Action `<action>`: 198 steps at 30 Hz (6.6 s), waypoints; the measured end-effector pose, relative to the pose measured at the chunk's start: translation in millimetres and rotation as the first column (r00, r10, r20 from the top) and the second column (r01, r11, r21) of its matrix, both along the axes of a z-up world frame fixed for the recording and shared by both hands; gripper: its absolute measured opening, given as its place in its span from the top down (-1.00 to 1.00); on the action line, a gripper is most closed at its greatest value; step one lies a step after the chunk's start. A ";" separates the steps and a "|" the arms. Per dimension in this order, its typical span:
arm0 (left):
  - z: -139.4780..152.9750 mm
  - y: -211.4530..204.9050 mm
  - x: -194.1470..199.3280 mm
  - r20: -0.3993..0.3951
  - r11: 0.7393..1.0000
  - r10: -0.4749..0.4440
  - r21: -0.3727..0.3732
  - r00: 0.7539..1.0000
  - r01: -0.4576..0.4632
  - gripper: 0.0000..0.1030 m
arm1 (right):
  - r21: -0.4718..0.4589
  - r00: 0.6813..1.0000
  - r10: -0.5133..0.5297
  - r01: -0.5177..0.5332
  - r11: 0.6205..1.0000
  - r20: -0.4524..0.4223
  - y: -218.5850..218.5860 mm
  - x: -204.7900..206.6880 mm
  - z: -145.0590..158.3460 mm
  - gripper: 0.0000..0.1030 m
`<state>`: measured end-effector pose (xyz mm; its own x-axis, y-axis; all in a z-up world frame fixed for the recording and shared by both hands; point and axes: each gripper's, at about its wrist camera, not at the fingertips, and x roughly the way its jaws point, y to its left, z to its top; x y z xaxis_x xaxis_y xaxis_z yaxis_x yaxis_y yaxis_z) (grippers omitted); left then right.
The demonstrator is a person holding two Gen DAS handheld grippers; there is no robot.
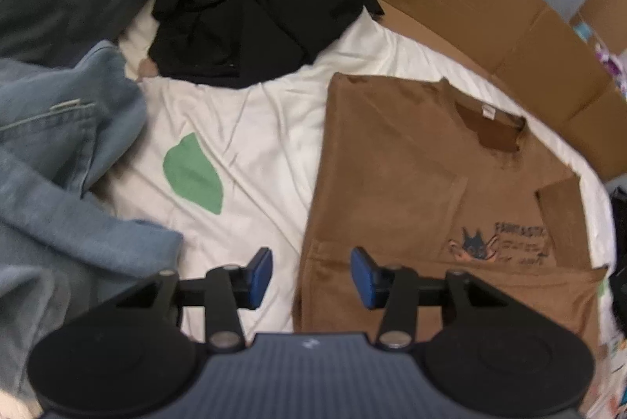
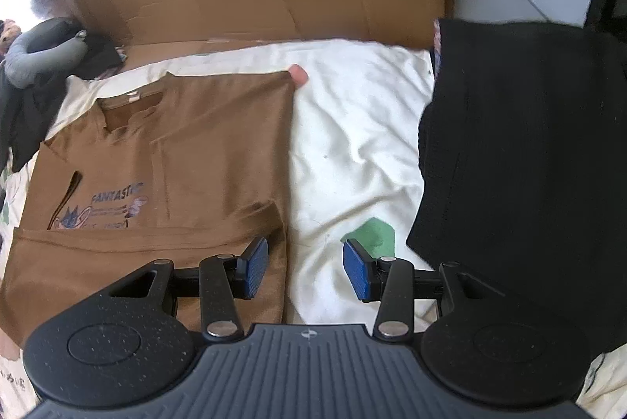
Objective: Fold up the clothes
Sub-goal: 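Move both open tools to the hem edge of the brown t-shirt, then grasp the t-shirt hem with the left tool while the right tool grasps beside it, then lift the gripped hem up off the sheet with both tools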
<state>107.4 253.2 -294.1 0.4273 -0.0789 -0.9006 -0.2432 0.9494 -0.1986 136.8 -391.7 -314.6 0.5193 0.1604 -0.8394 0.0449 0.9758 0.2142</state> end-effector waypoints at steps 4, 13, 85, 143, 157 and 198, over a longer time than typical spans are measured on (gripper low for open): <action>-22.0 -2.6 3.3 -0.018 1.000 -0.003 -0.018 1.000 0.002 0.15 | -0.044 1.000 0.010 -0.010 0.999 -0.007 2.2 1.4 -15.4 0.03; -52.8 -11.0 10.4 -0.006 0.999 -0.032 -0.004 0.999 0.032 0.25 | -0.045 1.000 0.003 -0.002 0.999 0.023 -1.3 7.6 -30.0 0.03; -55.4 -13.4 -9.7 0.048 1.000 0.021 0.005 0.999 -0.021 0.90 | 0.041 0.991 0.108 -0.112 0.993 0.085 27.3 43.1 -60.7 0.68; -39.3 -9.5 -10.8 0.172 0.999 0.017 0.041 0.985 -0.025 0.92 | -0.021 0.985 0.027 -0.024 1.000 0.168 21.5 13.8 -20.9 0.96; -86.8 -8.2 0.2 0.085 0.999 0.033 -0.033 0.996 -0.031 0.71 | 0.100 0.999 -0.021 0.017 0.995 0.037 10.5 33.3 -66.5 0.88; 3.5 -13.2 -19.0 0.239 0.993 -0.014 0.117 0.971 -0.014 0.92 | -0.048 0.968 0.040 -0.029 0.998 0.250 31.1 3.8 42.2 0.95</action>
<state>88.4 240.1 -290.6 0.6317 0.0206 -0.7750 -0.2019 0.9695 -0.1388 140.6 -360.6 -272.5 0.7085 0.1483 -0.6899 -0.0388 0.9844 0.1717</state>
